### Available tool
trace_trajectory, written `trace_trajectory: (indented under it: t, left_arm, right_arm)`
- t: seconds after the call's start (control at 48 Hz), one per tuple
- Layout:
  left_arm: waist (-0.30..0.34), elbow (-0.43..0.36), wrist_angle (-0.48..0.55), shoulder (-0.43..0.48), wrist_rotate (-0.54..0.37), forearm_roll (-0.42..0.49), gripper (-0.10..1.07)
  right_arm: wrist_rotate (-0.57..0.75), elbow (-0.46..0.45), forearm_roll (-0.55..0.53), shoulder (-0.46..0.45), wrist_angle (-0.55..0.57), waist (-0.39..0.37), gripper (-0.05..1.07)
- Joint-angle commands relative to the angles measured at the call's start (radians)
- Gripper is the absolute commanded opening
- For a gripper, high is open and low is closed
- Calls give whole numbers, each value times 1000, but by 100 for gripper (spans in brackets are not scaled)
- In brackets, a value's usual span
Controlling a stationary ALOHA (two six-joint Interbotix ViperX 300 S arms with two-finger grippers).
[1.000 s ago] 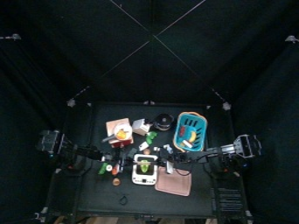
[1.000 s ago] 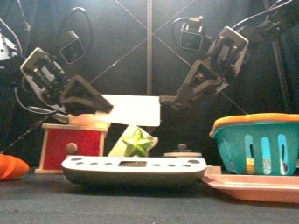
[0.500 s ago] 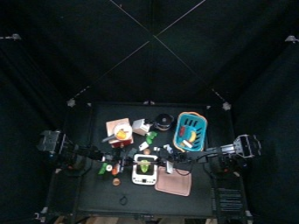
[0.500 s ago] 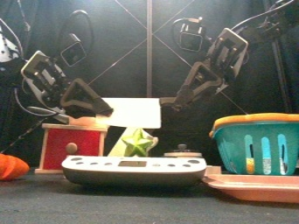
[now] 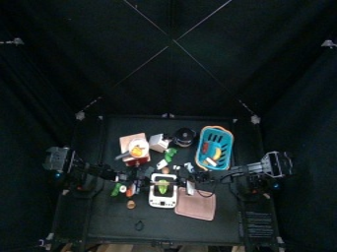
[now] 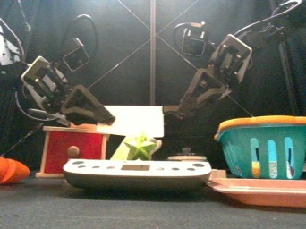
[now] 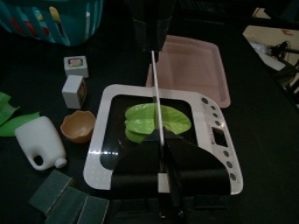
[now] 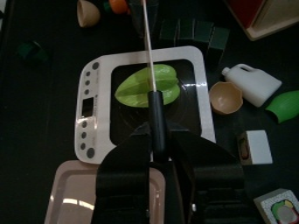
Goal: Cut starfruit
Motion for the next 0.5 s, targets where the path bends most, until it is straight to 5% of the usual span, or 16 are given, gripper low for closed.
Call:
trace_trajectory:
  t: [0.0,0.479]
  left_arm:
    - [-2,-29,5,2,0,2,35]
    - [-2,-43,8,49,0,2,35]
  right_arm:
    - [0,-26,-2,-12,-6,-12,48]
    - [2,-23,0,26,-2,-15,48]
